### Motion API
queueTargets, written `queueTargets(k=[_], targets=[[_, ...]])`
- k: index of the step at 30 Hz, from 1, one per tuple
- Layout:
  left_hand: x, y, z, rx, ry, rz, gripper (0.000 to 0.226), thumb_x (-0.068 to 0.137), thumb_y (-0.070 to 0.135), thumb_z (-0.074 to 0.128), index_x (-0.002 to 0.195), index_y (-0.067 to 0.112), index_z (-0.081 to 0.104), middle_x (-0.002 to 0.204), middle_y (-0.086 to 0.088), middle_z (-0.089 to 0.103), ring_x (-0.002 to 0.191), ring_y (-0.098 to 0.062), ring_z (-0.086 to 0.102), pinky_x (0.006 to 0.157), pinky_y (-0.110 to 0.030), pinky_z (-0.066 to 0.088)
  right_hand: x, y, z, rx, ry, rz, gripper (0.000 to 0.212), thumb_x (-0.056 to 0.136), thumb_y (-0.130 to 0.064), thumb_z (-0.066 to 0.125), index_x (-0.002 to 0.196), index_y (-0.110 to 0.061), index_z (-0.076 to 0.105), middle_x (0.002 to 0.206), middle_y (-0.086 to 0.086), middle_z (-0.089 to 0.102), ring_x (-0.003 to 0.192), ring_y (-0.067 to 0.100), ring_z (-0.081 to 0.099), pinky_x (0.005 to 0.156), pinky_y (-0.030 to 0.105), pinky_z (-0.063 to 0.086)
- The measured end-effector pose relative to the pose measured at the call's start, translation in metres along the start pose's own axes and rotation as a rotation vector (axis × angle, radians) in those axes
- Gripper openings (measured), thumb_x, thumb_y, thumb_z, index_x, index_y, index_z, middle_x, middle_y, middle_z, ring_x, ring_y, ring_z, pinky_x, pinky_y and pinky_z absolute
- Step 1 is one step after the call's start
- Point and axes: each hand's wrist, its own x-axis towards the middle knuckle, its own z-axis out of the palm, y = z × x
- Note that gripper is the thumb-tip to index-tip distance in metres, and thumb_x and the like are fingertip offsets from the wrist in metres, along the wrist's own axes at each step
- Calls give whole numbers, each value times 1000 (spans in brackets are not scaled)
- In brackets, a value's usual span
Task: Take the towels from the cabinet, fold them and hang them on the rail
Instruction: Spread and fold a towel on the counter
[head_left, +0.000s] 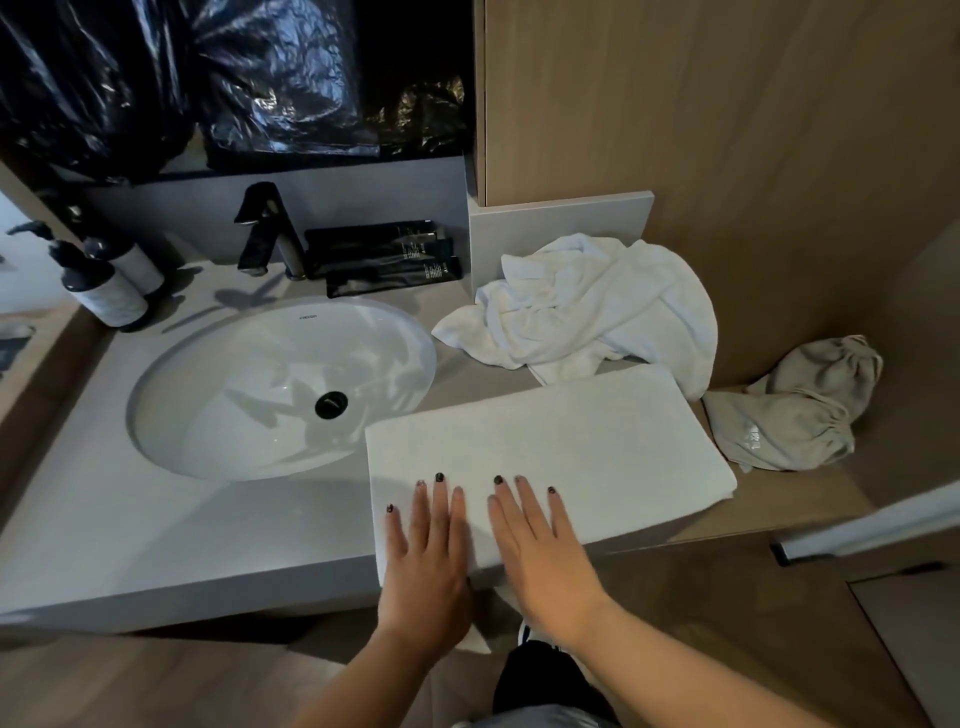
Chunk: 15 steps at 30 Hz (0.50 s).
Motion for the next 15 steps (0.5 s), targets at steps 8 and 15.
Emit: queueTargets(k=[8, 15], targets=[[6, 9, -22, 164, -133, -35, 87, 103, 42, 38, 149, 2, -24, 156, -28, -25, 145, -51, -16, 114, -68, 7, 3, -5, -10, -149, -71, -6, 72, 104, -22, 39, 151, 5, -7, 159, 30, -3, 145, 52, -2, 113, 65, 17], [3, -6, -19, 125, -61, 58, 90, 54, 22, 94, 133, -1, 58, 131, -33, 56, 117, -52, 57, 77, -65, 55, 5, -3, -16, -182, -82, -43, 70, 103, -15, 47, 152, 6, 2, 159, 31, 6, 145, 51, 8, 111, 60, 29]])
